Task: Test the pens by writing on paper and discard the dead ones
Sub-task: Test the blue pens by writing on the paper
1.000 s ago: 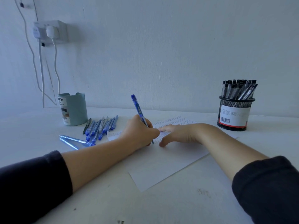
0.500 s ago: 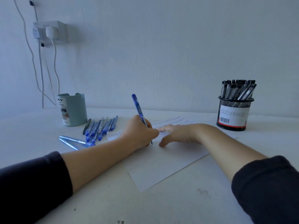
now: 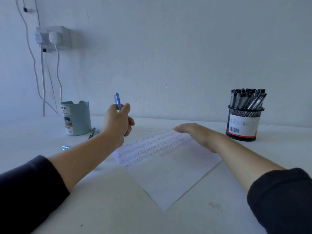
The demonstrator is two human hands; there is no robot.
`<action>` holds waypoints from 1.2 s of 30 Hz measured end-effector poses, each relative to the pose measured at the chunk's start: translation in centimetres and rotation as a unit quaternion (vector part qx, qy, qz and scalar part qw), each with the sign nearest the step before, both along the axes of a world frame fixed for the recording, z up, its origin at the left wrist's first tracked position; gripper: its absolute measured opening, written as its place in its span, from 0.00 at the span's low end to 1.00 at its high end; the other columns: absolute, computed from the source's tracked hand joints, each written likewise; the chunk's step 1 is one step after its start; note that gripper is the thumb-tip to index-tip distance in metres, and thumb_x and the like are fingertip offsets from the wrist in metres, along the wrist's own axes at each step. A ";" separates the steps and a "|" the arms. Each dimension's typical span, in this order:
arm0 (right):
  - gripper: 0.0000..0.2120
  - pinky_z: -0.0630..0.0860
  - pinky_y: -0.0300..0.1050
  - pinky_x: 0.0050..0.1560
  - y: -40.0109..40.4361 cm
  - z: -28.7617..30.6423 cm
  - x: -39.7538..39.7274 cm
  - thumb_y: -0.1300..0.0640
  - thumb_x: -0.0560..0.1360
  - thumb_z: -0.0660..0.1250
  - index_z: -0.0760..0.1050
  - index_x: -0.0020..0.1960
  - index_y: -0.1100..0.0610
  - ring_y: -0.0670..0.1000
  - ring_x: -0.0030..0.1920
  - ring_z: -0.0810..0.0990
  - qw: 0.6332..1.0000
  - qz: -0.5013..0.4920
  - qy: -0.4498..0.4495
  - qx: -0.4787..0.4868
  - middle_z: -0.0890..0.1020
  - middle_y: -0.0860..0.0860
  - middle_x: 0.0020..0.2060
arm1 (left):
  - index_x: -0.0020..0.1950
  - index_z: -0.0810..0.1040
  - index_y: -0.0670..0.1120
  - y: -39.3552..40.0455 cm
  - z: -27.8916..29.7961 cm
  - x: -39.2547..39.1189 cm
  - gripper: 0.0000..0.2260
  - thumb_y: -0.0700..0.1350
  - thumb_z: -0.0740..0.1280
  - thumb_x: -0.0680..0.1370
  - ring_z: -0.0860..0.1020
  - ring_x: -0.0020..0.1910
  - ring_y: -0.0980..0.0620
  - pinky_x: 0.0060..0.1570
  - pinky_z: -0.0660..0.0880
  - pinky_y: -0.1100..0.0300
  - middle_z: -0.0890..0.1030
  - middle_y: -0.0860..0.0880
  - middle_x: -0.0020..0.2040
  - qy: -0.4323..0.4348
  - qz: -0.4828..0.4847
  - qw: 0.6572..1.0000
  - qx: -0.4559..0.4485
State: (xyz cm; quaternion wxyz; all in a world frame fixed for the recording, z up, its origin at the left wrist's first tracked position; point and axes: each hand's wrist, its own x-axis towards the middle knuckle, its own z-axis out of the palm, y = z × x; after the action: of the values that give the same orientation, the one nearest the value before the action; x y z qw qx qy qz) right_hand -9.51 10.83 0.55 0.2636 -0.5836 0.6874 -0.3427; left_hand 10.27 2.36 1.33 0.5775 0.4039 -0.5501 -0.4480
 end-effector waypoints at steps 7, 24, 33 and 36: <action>0.21 0.61 0.54 0.69 -0.1 -0.5 -1.4 0.54 0.80 0.58 0.69 0.64 0.69 0.64 0.65 0.70 0.997 -0.071 0.003 -0.008 0.76 0.64 0.53 | 0.46 0.68 0.47 1.4 -0.7 -0.9 0.08 0.45 0.54 0.82 0.60 0.17 0.52 0.19 0.55 0.65 0.73 0.46 0.23 -0.019 -0.062 0.998 -0.013; 0.10 0.69 0.40 0.40 -0.2 1.0 0.3 0.54 0.81 0.59 0.77 0.51 0.57 0.50 0.41 0.75 0.995 -0.019 -0.022 -0.093 0.81 0.53 0.48 | 0.46 0.77 0.43 2.2 -0.7 -1.7 0.04 0.42 0.66 0.79 0.72 0.28 0.52 0.30 0.70 0.62 0.74 0.48 0.32 -0.015 -0.078 0.997 0.013; 0.06 0.68 0.38 0.32 -0.6 1.0 3.2 0.60 0.76 0.67 0.75 0.40 0.56 0.46 0.30 0.75 0.994 0.071 0.033 -0.077 0.78 0.51 0.34 | 0.57 0.70 0.44 2.6 -1.0 -2.3 0.12 0.43 0.69 0.77 0.82 0.41 0.49 0.36 0.78 0.58 0.83 0.43 0.46 0.000 -0.111 0.994 0.000; 0.07 0.68 0.38 0.31 -0.6 1.1 1.7 0.60 0.75 0.68 0.76 0.38 0.56 0.47 0.31 0.75 0.995 0.012 0.078 -0.069 0.79 0.51 0.33 | 0.55 0.73 0.45 1.7 -0.8 -1.7 0.10 0.48 0.67 0.78 0.78 0.38 0.52 0.34 0.77 0.58 0.81 0.47 0.43 -0.148 -0.080 0.985 -0.041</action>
State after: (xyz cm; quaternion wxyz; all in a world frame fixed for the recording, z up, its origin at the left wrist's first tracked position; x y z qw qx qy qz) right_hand -7.83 10.23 1.65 0.1727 -0.6336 0.6735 -0.3394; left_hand 8.56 4.07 0.58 0.4681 0.3967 -0.6776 -0.4054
